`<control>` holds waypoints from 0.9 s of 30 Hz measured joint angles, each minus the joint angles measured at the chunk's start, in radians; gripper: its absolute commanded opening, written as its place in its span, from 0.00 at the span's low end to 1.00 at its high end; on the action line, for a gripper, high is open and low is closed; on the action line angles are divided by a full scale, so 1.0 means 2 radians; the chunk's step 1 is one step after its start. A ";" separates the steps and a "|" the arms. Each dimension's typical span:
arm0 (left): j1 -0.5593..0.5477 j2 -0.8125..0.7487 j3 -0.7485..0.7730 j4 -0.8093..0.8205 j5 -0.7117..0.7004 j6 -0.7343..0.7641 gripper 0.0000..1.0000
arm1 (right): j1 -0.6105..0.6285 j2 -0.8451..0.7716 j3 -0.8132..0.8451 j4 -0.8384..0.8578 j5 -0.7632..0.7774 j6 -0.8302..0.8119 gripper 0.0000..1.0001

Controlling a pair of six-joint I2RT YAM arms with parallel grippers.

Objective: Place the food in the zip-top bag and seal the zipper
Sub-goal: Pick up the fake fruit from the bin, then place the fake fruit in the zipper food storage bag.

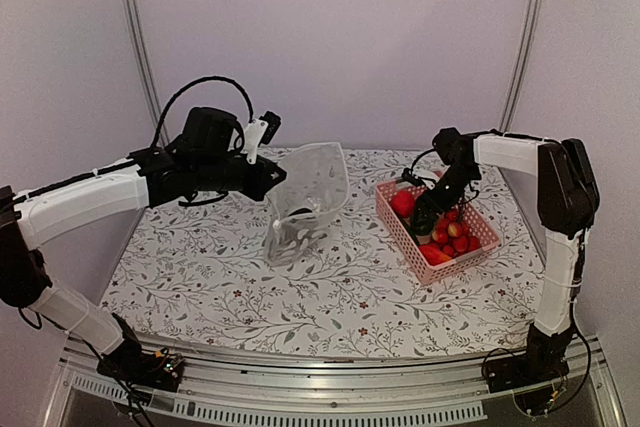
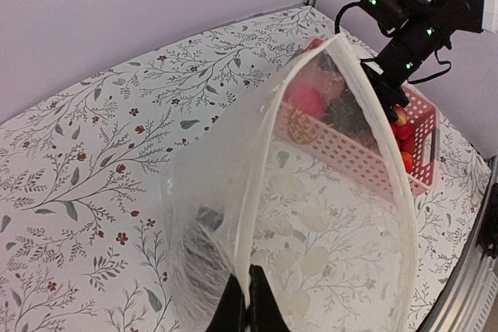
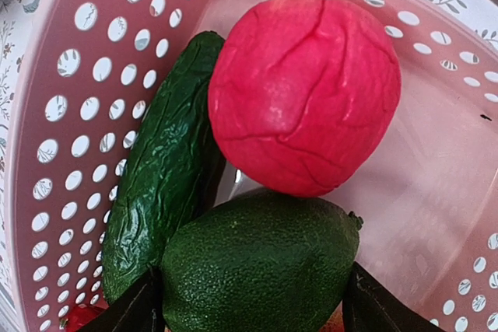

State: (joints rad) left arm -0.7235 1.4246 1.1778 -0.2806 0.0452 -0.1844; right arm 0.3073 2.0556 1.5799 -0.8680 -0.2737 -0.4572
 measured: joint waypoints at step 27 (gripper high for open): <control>0.001 0.001 -0.002 0.004 0.002 0.000 0.00 | 0.086 -0.141 0.131 -0.002 -0.089 -0.016 0.56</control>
State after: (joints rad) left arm -0.7216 1.4273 1.1736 -0.2722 0.0486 -0.1841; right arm 0.4793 1.7737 1.8420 -0.8711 -0.4507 -0.4889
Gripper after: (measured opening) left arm 0.006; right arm 0.656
